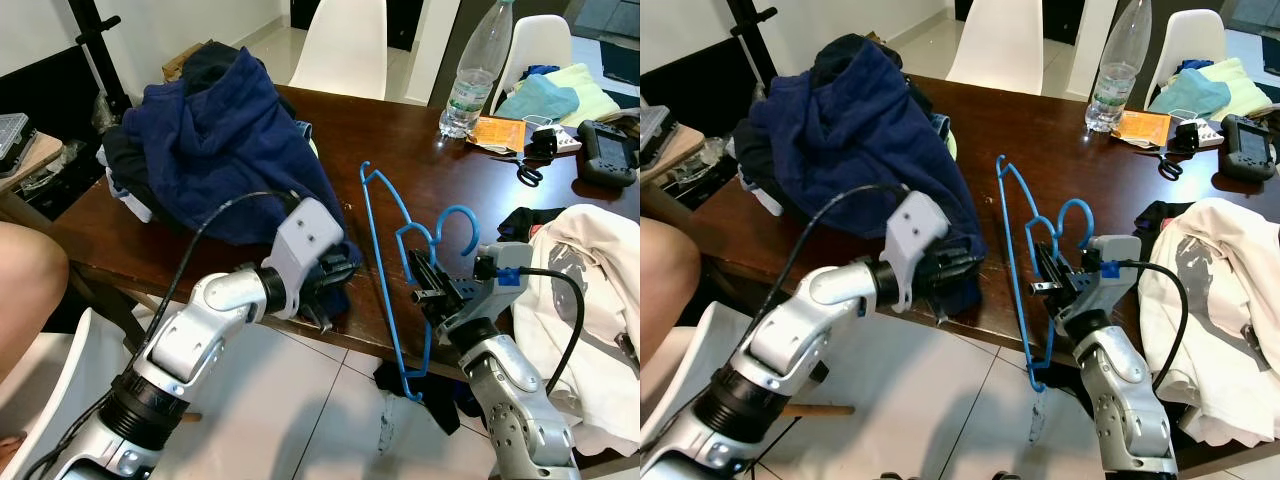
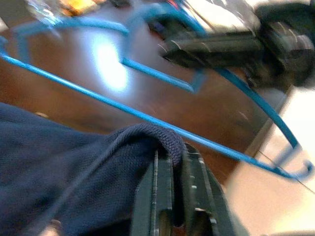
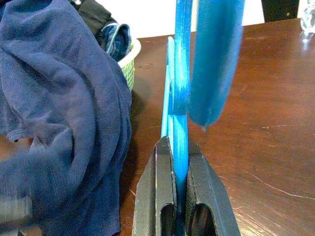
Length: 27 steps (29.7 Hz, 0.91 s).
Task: Hang hanger
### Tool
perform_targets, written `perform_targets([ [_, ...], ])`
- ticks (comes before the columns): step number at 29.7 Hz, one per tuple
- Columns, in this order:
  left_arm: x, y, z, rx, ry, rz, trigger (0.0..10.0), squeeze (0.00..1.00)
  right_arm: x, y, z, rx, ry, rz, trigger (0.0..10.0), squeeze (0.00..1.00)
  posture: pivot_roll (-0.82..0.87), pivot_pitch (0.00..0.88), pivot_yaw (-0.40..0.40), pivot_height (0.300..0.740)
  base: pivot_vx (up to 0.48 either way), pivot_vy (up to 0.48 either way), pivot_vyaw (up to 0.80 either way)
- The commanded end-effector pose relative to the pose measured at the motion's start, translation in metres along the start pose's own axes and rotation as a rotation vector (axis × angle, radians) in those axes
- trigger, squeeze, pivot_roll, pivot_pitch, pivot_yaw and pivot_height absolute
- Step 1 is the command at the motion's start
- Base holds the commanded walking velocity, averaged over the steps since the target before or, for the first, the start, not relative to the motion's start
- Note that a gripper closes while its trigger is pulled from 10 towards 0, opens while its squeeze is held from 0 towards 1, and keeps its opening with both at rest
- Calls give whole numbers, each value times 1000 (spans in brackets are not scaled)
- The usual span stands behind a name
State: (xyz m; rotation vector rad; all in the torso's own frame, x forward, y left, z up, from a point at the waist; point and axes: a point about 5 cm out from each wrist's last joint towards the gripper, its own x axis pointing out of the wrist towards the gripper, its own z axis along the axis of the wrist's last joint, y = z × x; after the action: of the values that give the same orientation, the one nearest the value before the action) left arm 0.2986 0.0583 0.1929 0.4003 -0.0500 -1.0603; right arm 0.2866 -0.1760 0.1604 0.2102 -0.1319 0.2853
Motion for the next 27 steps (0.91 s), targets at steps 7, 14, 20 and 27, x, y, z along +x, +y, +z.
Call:
perform_targets([
  [7,-9,-10,-13,193,108,-136,10000,1000,-2,-1,-8,-4,27,-10,10000,0,51,155,14,740,0,0,0],
  [14,-17,-7,-18,296,178,-183,10000,1000,-3,-1,-8,-4,28,-13,10000,0,50,158,19,740,0,0,0],
  [20,-44,10,-9,502,289,-244,10000,894,-5,-1,-9,-5,30,-19,10000,0,50,163,20,740,0,0,0],
  [27,-68,42,9,679,376,-219,10000,0,-3,0,-10,-1,32,-16,10000,0,59,163,19,740,0,0,0],
])
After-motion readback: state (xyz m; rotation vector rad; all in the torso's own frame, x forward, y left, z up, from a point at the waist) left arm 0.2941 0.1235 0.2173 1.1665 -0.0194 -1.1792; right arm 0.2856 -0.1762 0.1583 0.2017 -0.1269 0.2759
